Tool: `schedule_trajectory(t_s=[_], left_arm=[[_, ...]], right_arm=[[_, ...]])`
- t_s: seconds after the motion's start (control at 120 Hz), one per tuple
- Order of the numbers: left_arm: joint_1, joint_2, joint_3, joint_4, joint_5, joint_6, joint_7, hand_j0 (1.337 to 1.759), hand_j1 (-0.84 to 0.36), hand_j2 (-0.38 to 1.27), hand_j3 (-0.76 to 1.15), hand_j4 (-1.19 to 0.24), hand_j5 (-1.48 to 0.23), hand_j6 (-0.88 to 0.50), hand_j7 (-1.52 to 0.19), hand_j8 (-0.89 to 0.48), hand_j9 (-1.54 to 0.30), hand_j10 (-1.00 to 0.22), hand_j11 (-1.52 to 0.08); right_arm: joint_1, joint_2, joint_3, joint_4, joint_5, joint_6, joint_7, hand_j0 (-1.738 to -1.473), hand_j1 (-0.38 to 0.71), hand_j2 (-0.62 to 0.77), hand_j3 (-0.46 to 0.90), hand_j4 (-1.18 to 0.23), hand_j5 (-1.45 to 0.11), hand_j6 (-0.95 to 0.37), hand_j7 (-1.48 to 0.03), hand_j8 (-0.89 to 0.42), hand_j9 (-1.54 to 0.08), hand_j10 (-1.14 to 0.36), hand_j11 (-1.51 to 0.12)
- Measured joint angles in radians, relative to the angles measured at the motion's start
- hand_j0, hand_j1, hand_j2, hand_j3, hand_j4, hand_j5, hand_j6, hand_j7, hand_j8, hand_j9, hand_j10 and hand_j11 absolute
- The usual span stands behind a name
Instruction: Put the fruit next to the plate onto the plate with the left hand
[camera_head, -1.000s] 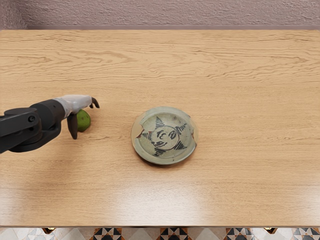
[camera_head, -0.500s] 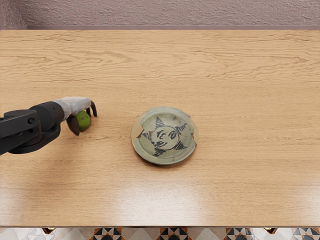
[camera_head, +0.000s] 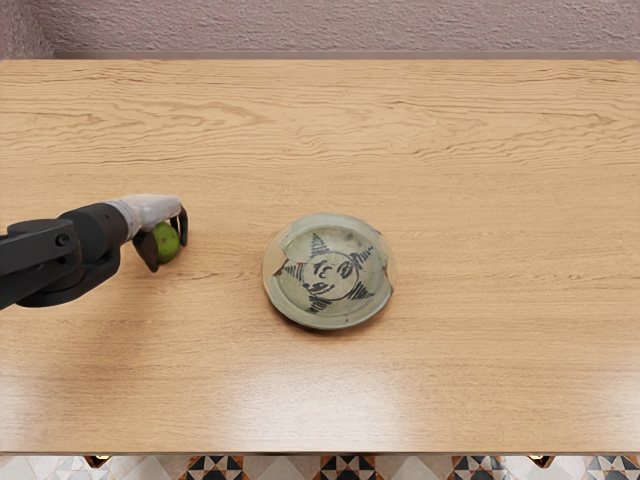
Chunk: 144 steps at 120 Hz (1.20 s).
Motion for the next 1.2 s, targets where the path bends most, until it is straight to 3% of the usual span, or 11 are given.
schedule_trajectory(t_s=[0.158,0.192,0.292,0.383,0.525,0.725,1.2], left_arm=[[-0.019,-0.003,-0.002,-0.003,-0.006,-0.004,0.000,1.649,-0.16,0.13,0.00,-0.73,-1.01,-0.40,-0.99,-0.37,-0.99,-0.58,-1.00],[-0.036,-0.007,-0.003,-0.005,-0.007,-0.006,0.000,1.648,-0.13,0.03,0.00,-0.73,-1.02,-0.41,-1.00,-0.38,-1.01,-0.58,-1.01],[-0.062,-0.017,-0.007,-0.008,-0.010,-0.008,0.000,1.649,-0.23,0.24,0.00,-0.74,-1.05,-0.36,-1.01,-0.34,-1.02,-0.54,-1.03],[-0.083,-0.015,-0.011,-0.014,-0.014,-0.011,0.000,1.649,-0.28,0.30,0.00,-0.74,-1.07,-0.32,-1.02,-0.29,-1.03,-0.50,-1.05],[-0.150,-0.018,-0.017,-0.045,-0.028,-0.012,0.000,1.648,-0.26,0.22,0.00,-0.74,-1.08,-0.33,-1.03,-0.30,-1.04,-0.50,-1.06],[-0.190,-0.142,-0.044,-0.070,-0.053,-0.018,0.000,1.648,-0.23,0.20,0.00,-0.75,-1.09,-0.35,-1.02,-0.31,-1.04,-0.52,-1.05],[-0.202,-0.254,-0.103,-0.083,-0.133,-0.082,0.000,1.648,-0.23,0.20,0.00,-0.75,-1.07,-0.35,-1.01,-0.32,-1.03,-0.52,-1.05]], right_arm=[[0.000,0.000,0.001,-0.003,0.000,0.000,0.000,-1.658,-0.35,0.00,0.00,0.00,0.00,0.00,0.00,0.00,0.00,0.00,0.00],[0.000,0.000,0.001,-0.003,0.000,0.000,0.000,-1.658,-0.35,0.00,0.00,0.00,0.00,0.00,0.00,0.00,0.00,0.00,0.00],[0.001,0.000,0.001,-0.003,0.000,0.000,0.000,-1.658,-0.35,0.00,0.00,0.00,0.00,0.00,0.00,0.00,0.00,0.00,0.00],[0.001,0.000,0.001,-0.003,0.000,0.000,0.000,-1.658,-0.35,0.00,0.00,0.00,0.00,0.00,0.00,0.00,0.00,0.00,0.00],[0.002,0.000,0.000,-0.003,0.000,0.000,0.000,-1.658,-0.35,0.00,0.00,0.00,0.00,0.00,0.00,0.00,0.00,0.00,0.00],[0.002,0.000,0.001,-0.003,0.000,0.000,0.001,-1.658,-0.35,0.00,0.00,0.00,0.00,0.00,0.00,0.00,0.00,0.00,0.00],[0.002,0.000,0.000,-0.003,0.000,0.000,0.000,-1.658,-0.35,0.00,0.00,0.00,0.00,0.00,0.00,0.00,0.00,0.00,0.00]])
